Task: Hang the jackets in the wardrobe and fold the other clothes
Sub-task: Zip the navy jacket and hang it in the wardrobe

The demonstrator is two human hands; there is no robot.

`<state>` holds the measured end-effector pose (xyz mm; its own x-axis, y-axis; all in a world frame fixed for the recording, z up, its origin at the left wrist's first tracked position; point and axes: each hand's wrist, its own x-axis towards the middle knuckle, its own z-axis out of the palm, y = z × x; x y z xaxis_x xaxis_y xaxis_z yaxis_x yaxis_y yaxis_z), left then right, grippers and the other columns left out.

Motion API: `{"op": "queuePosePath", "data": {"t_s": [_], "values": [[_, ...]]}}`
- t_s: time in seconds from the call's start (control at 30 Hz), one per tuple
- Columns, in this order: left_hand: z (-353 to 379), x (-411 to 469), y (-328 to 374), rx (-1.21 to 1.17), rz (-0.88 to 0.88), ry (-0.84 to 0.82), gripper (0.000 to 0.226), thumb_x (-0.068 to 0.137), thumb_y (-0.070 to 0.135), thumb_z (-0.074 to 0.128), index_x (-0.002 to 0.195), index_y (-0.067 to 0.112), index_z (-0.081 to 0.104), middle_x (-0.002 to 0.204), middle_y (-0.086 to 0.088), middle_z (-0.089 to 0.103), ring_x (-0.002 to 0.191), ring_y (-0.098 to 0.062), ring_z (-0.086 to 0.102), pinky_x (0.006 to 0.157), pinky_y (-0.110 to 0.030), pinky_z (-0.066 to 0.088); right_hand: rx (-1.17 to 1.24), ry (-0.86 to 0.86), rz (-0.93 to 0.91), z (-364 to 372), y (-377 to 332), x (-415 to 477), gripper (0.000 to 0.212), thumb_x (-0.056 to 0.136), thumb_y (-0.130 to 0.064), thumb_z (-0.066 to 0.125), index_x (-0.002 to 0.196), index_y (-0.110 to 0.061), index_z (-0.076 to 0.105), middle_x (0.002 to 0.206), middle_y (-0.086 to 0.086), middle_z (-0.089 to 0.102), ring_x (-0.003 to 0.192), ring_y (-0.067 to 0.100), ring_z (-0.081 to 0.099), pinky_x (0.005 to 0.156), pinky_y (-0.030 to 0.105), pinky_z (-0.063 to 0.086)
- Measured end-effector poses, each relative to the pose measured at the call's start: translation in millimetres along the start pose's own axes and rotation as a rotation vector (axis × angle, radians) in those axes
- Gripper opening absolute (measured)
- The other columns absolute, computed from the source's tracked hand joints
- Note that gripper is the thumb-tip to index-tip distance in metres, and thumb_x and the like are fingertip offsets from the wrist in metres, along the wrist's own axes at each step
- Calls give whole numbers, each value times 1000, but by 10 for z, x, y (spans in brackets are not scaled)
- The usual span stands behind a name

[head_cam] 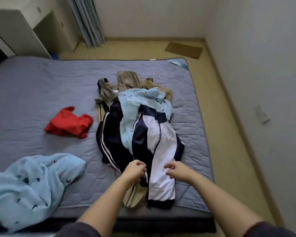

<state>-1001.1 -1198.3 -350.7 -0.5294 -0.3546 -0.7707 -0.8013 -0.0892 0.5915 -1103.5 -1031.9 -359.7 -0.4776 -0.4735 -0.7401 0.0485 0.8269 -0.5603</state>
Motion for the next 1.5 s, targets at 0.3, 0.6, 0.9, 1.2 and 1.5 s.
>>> {"op": "queuePosePath", "data": {"t_s": [0.3, 0.6, 0.9, 1.2, 1.5], "values": [[620, 953, -1543, -55, -210, 26, 22, 97, -3, 35, 83, 5, 49, 71, -9, 54, 55, -15, 45, 34, -11, 34, 65, -142, 207, 1431, 1532, 931, 22, 86, -9, 52, 83, -29, 62, 77, -10, 60, 69, 4, 53, 67, 17, 42], [644, 1703, -2400, -39, -326, 10, 22, 98, 6, 38, 83, 13, 53, 75, -4, 60, 57, -13, 51, 47, -21, 36, 617, -53, 541, 2405, 2020, 1660, 26, 90, -9, 54, 114, -19, 52, 87, 2, 56, 83, 14, 54, 61, 21, 44], [706, 1912, -2613, -37, -349, -15, 20, 98, 8, 39, 87, 12, 55, 75, -3, 62, 59, -13, 55, 50, -21, 40, 1317, 263, 768, 2567, 1994, 2004, 14, 89, -14, 65, 99, -12, 56, 102, 5, 60, 93, 19, 57, 60, 28, 46], [938, 1903, -2193, -114, -393, -84, 22, 98, 8, 39, 83, 12, 54, 71, -3, 60, 55, -13, 51, 49, -21, 32, 1608, 513, 600, 1615, 2218, 1752, 15, 100, -22, 46, 100, -12, 57, 91, 6, 64, 63, 21, 69, 50, 28, 55], [1700, 2235, -1952, -203, -560, -212, 30, 98, 26, 41, 120, 10, 54, 94, -2, 63, 72, -15, 58, 61, -29, 45, 1856, 675, 457, 1062, 2507, 1891, 10, 97, -7, 49, 104, -12, 53, 89, 7, 61, 52, 8, 67, 47, 19, 53]]}}
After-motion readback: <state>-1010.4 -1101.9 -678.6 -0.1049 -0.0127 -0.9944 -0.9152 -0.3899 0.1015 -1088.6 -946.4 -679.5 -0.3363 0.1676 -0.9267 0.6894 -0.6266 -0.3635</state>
